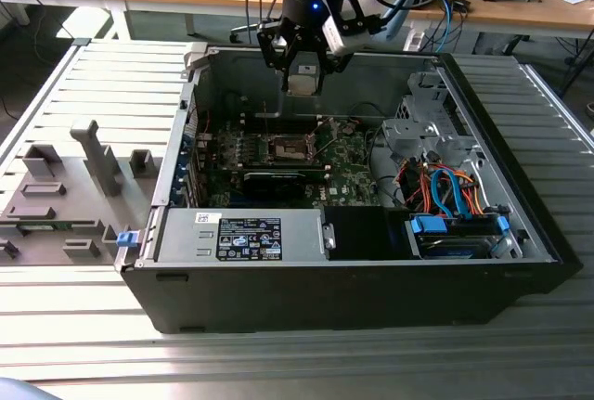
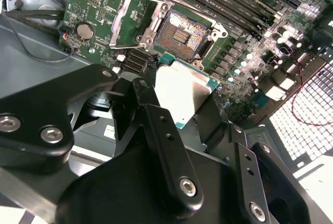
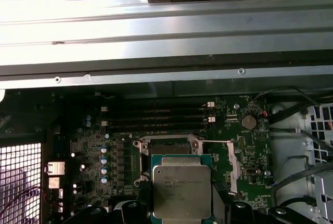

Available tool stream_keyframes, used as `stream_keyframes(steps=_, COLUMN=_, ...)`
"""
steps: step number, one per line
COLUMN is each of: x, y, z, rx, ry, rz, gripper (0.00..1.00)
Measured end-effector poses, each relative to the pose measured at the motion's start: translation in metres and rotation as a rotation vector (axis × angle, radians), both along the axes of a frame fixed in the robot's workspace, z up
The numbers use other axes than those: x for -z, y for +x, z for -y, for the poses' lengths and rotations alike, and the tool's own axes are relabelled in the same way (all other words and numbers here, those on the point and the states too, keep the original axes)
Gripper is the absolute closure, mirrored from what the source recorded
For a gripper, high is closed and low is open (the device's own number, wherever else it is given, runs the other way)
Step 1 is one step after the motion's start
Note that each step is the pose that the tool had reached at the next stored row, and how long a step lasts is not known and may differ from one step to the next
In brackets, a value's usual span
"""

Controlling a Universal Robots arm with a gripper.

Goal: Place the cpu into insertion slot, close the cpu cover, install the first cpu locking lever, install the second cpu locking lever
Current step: 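Place the cpu into insertion slot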

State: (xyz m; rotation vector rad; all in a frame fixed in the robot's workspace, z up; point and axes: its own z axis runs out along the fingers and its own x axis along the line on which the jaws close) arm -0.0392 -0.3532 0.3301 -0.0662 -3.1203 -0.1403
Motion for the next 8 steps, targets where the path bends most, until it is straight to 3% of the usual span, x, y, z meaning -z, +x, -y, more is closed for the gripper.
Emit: stream_keyframes(steps=8, x=0.0000, y=0.0000, z=0.0000, rx=0.005, ry=-0.0001, rz=0.0000, gripper=0.46)
